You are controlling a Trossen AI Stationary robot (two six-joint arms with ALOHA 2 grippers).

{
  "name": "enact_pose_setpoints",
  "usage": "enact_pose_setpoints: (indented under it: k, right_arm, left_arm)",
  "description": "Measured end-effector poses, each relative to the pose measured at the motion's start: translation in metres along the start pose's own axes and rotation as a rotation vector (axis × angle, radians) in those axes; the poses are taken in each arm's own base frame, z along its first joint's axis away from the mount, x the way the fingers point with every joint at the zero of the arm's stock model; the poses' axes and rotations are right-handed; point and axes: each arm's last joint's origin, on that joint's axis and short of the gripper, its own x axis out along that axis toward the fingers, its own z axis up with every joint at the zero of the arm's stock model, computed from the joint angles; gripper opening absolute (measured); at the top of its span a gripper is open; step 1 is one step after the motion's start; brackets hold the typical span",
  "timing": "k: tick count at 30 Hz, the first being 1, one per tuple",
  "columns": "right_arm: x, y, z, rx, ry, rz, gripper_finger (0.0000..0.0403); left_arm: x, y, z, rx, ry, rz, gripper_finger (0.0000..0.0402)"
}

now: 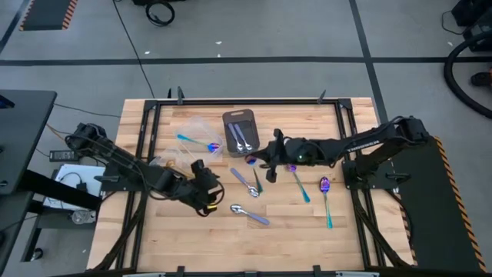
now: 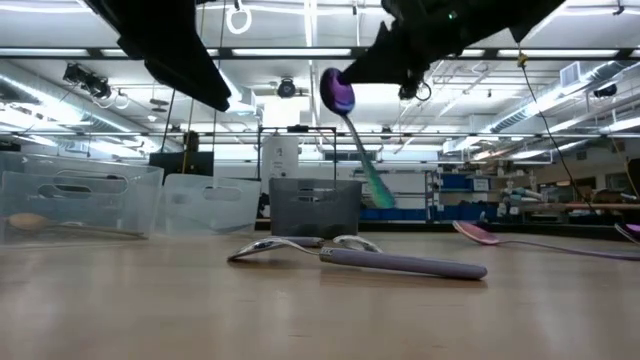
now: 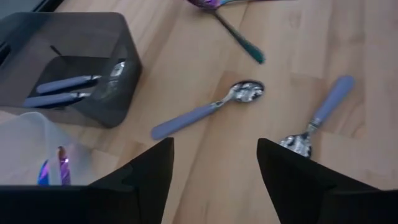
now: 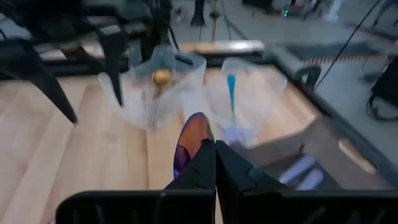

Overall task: Sort silverware by color (type)
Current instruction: Put the blue spoon into the top transparent bin

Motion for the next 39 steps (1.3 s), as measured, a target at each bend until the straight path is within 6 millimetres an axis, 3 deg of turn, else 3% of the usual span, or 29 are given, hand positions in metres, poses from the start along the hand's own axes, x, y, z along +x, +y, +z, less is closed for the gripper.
enact_pose_setpoints:
  k: [7, 13, 19, 28, 39]
  right_arm:
    - [-0.001, 0.028, -0.025, 0.024, -0.171, -0.046, 0.0004]
    - [-0.002, 0.044, -0.035, 0.022, -0.327, -0.086, 0.0004]
    - [0.003, 0.049, -0.039, -0.004, -0.390, -0.158, 0.0004]
    - [0.007, 0.049, -0.040, -0.021, -0.506, -0.226, 0.0004]
    - [0.006, 0.049, -0.038, -0.007, -0.555, -0.231, 0.0004]
  left_arm:
    - [0.000, 0.000, 0.000, 0.005, -0.002, 0.011, 0.0232]
    - [0.003, 0.005, 0.003, -0.015, -0.018, 0.040, 0.0229]
    - [0.011, 0.011, 0.012, -0.044, -0.059, 0.055, 0.0229]
    - [0.045, 0.009, 0.019, -0.037, -0.113, 0.073, 0.0229]
    - [0.056, 0.016, 0.028, -0.065, -0.135, 0.025, 0.0227]
